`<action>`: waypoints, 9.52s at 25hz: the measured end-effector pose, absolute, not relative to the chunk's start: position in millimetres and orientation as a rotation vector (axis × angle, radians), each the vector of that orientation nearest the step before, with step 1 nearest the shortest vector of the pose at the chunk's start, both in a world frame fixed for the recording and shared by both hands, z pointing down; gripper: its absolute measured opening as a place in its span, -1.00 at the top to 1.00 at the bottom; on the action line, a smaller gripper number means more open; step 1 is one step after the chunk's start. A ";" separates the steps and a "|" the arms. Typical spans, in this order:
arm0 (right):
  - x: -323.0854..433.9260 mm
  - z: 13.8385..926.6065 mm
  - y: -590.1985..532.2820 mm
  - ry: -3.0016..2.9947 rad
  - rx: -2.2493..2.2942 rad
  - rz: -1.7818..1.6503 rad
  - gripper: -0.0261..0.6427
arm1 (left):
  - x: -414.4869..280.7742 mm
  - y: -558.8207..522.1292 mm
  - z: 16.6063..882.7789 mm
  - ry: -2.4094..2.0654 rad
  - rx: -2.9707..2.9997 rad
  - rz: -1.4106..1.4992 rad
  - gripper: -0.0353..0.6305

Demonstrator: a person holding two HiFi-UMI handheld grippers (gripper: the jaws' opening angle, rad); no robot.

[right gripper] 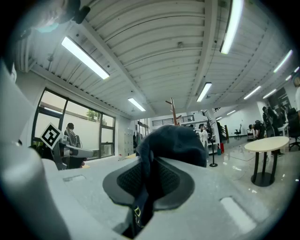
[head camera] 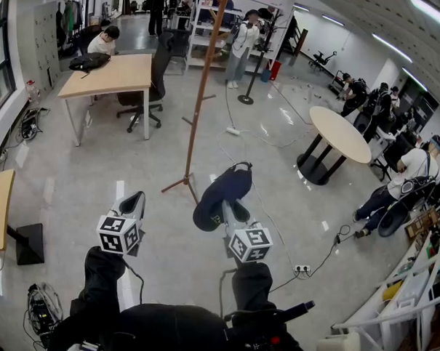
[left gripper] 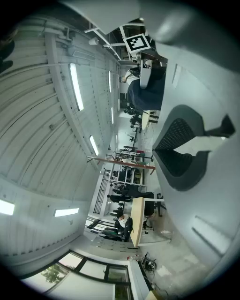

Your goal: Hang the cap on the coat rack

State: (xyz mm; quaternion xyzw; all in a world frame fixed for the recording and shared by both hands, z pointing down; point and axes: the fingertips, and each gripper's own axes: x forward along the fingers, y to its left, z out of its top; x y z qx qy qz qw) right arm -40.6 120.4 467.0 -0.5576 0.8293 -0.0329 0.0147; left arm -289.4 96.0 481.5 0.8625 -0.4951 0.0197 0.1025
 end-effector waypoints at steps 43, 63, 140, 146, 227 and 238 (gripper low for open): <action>-13.3 477.7 126.2 2.674 -1.538 -0.123 0.81 | -249.8 122.1 499.8 -1.561 2.453 0.040 0.89; -0.1 469.7 20.1 2.674 -1.549 -0.037 0.81 | -232.1 -3.5 503.1 -1.482 2.496 0.029 0.89; 200.7 407.5 -332.1 2.736 -1.291 0.207 0.81 | -19.2 -334.1 470.6 -1.593 2.492 0.041 0.89; 207.4 399.2 -347.9 2.740 -1.247 0.232 0.81 | -15.4 -348.4 465.1 -1.623 2.485 0.041 0.89; 1.4 214.9 -512.3 2.728 -0.134 0.474 0.80 | -172.4 -414.5 398.7 -2.269 2.022 -0.058 0.89; 2.2 243.5 -524.6 2.757 -0.166 0.420 0.80 | -178.6 -420.6 405.4 -2.248 2.028 -0.028 0.89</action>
